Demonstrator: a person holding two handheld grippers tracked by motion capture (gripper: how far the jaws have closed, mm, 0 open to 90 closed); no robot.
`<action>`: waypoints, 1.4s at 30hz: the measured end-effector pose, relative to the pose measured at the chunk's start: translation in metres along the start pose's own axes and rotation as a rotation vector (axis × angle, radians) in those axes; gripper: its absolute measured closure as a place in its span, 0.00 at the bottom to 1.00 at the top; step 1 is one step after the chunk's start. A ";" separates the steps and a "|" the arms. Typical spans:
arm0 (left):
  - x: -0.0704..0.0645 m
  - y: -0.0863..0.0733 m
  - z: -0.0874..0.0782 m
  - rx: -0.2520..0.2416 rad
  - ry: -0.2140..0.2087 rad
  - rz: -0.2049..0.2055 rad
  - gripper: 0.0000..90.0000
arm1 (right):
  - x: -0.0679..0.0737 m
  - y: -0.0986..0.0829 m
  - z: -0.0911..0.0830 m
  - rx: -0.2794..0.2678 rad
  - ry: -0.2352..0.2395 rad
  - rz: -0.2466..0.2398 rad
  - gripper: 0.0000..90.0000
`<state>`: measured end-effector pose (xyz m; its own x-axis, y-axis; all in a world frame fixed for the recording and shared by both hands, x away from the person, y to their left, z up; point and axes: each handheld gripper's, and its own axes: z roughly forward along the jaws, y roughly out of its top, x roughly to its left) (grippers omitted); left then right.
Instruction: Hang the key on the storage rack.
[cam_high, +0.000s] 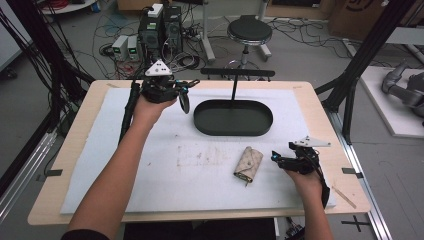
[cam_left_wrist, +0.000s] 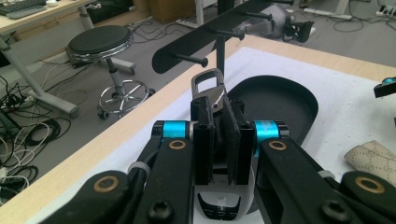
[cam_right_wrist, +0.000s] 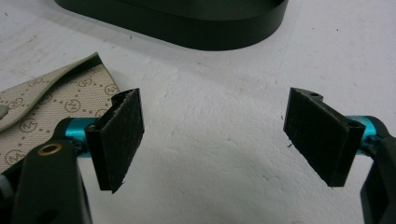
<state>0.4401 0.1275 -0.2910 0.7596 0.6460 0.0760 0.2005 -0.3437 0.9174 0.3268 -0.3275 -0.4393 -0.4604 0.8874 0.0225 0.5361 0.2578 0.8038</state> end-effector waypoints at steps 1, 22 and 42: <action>0.000 0.002 0.001 0.006 0.001 0.005 0.92 | 0.000 0.000 0.000 0.000 0.000 0.000 0.23; -0.010 0.021 0.051 0.090 0.042 0.054 0.92 | -0.003 0.000 -0.001 -0.004 0.010 0.030 0.23; -0.017 0.015 0.077 0.158 0.074 0.077 0.91 | -0.002 -0.002 -0.001 -0.001 0.016 0.029 0.23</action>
<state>0.4781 0.0584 -0.3086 0.7301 0.6599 0.1773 0.2425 -0.4927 0.8357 0.3266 -0.3303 -0.4402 -0.4556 0.8885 0.0550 0.5485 0.2315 0.8035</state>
